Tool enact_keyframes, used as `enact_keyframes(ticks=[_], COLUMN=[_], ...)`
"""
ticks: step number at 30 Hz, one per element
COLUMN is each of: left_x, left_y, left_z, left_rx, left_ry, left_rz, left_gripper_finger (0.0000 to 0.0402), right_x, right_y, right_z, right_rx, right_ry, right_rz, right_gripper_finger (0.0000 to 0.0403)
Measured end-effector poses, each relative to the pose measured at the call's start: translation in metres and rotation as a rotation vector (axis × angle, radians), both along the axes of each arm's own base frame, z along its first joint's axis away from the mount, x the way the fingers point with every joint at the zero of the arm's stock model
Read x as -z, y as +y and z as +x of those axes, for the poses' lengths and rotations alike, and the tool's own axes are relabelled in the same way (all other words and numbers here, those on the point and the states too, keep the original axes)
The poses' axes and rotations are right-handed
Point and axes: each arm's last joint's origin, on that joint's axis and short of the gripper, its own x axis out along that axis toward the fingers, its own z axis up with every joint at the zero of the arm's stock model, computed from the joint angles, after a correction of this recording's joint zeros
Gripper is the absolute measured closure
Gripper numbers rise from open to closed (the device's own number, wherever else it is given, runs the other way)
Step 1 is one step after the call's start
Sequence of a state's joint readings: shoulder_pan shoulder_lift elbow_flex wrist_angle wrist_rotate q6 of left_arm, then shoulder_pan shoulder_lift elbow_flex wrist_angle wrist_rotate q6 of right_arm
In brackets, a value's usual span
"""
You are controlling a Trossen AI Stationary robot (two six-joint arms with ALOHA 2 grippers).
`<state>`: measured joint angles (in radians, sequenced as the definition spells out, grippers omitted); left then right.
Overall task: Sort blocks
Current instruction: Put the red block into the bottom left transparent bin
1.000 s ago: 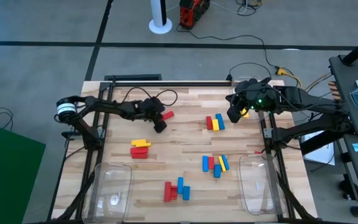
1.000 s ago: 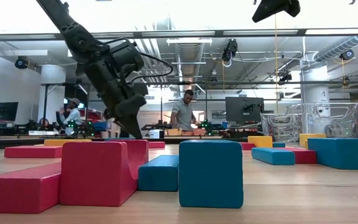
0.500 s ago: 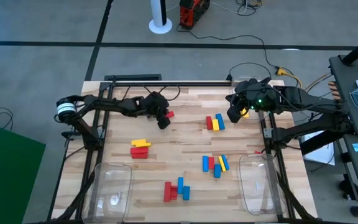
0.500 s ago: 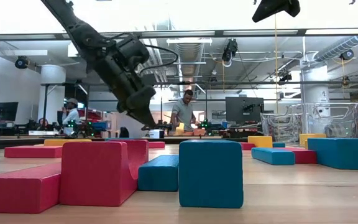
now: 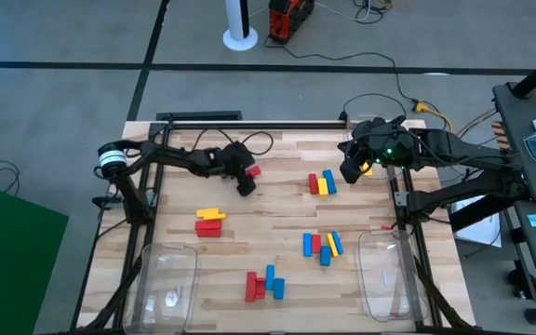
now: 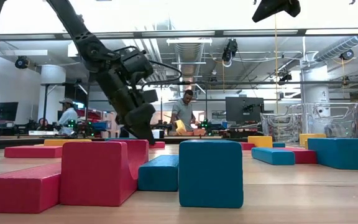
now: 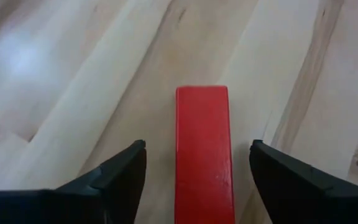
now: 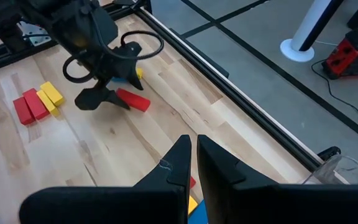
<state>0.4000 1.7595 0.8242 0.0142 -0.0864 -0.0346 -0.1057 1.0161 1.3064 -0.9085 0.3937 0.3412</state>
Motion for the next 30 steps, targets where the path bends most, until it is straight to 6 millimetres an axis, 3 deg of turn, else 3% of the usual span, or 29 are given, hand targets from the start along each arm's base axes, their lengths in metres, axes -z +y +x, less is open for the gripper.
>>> enact_keyframes(ticks=[3, 7, 15, 23, 30], left_x=[0.006, 0.009, 0.009, 0.002, -0.043], left_y=[0.000, -0.001, -0.002, -0.003, -0.012], left_z=[0.001, 0.002, 0.002, 0.000, -0.009], left_rx=[0.012, 0.014, 0.020, -0.029, -0.101], left_ry=[0.008, 0.008, 0.005, -0.021, -0.155], left_rz=[-0.021, -0.032, -0.044, -0.082, -0.115], left_gripper_finger=[0.0143, 0.0175, 0.0299, 0.0300, 0.0300], right_x=[0.000, 0.000, 0.000, 0.000, 0.000], right_y=[0.000, 0.000, 0.000, 0.000, 0.000], right_z=[0.000, 0.000, 0.000, 0.000, 0.000], right_rx=[0.000, -0.001, -0.001, -0.002, -0.012], right_ry=[0.000, 0.000, 0.001, 0.003, 0.010], right_rz=[0.000, 0.000, -0.002, -0.003, -0.014], right_gripper_finger=[0.0385, 0.0385, 0.0385, 0.0385, 0.0385])
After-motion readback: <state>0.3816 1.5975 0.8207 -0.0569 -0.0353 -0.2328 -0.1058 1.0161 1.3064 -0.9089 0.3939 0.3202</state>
